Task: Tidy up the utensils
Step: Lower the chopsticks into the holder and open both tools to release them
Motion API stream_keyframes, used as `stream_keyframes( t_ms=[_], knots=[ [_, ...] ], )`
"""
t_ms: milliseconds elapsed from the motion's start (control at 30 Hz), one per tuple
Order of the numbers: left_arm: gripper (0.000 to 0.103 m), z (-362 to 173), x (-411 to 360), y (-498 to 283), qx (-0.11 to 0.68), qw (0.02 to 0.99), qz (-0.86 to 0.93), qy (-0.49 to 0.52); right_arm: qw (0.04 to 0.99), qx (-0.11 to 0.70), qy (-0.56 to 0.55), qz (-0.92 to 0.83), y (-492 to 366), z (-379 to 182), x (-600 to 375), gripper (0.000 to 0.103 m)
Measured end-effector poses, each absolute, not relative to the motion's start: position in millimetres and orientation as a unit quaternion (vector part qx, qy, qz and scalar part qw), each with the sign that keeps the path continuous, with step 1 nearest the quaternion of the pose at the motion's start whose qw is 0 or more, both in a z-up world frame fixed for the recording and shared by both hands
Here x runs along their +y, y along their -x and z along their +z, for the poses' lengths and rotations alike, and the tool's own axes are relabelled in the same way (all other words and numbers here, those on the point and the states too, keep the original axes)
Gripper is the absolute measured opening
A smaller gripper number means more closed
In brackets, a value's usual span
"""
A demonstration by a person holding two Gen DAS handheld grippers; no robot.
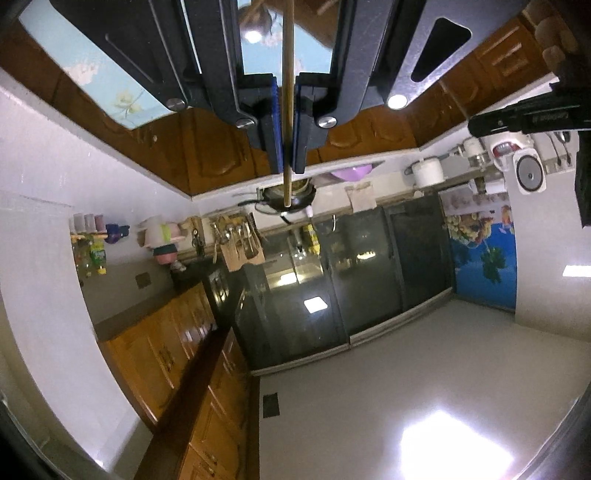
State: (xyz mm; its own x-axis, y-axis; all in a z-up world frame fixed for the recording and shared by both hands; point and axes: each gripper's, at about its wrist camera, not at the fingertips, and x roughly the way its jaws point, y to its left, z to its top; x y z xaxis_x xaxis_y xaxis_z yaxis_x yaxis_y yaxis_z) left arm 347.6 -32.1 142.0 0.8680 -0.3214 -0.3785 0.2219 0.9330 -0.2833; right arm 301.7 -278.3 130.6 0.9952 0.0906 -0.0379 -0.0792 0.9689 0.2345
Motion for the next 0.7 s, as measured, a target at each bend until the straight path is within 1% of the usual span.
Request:
stream_keyframes(
  t_ms=[167,200,333,700],
  knots=[
    [0.004,116,-36,-346,0.237,0.955,-0.142,0.107,0.991,0.045,-0.118,0.040,-298,108,-280,0.005],
    [0.004,112,-36,-346,0.241,0.954,-0.143,0.105,0.992,0.039,-0.118,0.037,-295,108,-282,0.005],
    [0.004,98,-40,-346,0.259,0.950,-0.146,0.098,0.991,0.060,-0.110,0.034,-291,107,-284,0.005],
    [0.004,98,-42,-341,0.265,0.949,-0.150,0.087,0.987,0.108,-0.111,0.042,-286,87,-288,0.006]
  ],
)
